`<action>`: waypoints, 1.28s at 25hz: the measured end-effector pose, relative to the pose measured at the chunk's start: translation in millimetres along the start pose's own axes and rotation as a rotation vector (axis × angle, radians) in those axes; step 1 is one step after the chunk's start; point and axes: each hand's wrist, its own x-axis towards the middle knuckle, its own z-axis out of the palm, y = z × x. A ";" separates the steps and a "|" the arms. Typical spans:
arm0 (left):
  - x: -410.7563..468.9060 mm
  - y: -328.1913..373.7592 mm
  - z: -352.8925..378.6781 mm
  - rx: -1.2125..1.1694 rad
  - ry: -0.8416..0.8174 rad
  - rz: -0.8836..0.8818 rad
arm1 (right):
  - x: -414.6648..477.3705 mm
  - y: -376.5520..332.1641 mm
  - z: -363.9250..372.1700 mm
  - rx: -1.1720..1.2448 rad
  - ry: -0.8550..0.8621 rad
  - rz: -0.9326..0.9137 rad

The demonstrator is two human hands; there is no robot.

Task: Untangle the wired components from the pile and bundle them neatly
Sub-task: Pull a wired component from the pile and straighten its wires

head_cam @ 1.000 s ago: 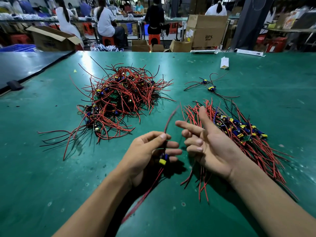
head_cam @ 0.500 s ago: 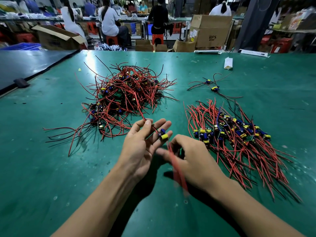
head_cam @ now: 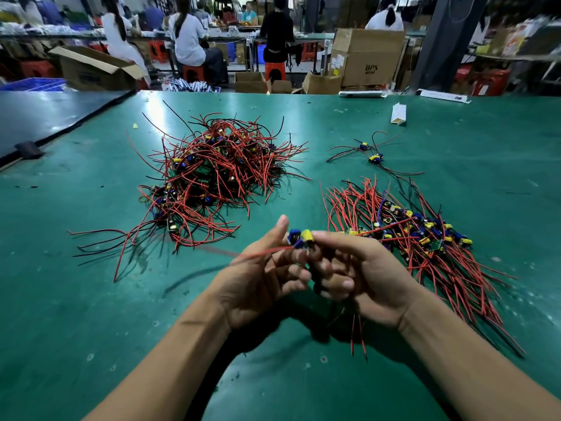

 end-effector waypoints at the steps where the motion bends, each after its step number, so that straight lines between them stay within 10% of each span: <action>1: -0.6 -1.1 -0.8 0.059 -0.046 -0.004 | -0.8 0.0 -0.9 -0.064 -0.016 0.009; 18: 4.6 -13.7 2.5 0.388 0.061 0.129 | 13.5 12.0 -18.6 -0.521 0.281 -0.313; 32: 2.0 -13.2 -2.9 0.478 -0.060 0.125 | 19.6 -0.9 -14.8 0.244 0.387 -0.071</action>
